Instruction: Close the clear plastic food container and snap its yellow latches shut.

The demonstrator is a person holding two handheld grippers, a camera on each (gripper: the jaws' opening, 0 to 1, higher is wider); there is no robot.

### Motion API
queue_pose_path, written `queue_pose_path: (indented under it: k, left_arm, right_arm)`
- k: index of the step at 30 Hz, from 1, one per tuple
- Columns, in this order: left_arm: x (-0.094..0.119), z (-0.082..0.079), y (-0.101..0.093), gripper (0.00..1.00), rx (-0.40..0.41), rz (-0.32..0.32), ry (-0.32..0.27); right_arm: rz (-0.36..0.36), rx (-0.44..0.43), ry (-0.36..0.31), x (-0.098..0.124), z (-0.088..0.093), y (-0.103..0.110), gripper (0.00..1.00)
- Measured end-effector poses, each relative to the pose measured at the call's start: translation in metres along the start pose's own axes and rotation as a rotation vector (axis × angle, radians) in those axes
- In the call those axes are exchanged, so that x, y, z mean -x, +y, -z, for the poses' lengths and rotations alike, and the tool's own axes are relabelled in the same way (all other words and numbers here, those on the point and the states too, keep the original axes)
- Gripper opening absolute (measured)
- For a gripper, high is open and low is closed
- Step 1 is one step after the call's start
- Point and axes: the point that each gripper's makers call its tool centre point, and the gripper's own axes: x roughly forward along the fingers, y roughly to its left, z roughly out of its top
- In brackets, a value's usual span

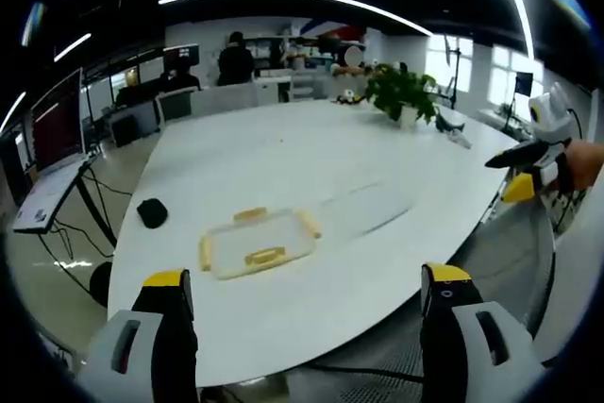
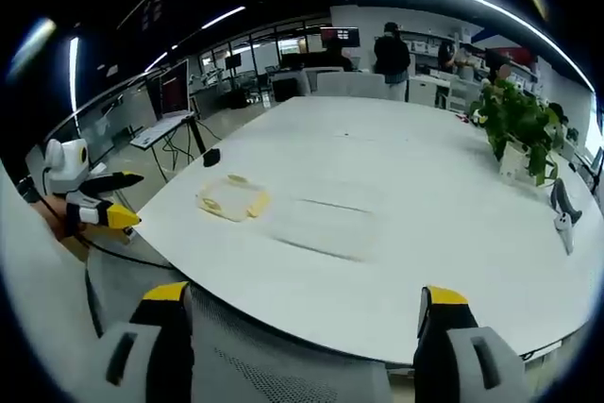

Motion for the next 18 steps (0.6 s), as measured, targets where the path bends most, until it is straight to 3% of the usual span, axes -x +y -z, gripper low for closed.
queue_pose_path:
  k: [18]
  left_arm:
    - [-0.0013,-0.0008,-0.0001,0.99,-0.007,0.003,0.007]
  right_arm:
    - [-0.023,0.012,0.004,-0.0012,-0.0006,0.0042,0.99]
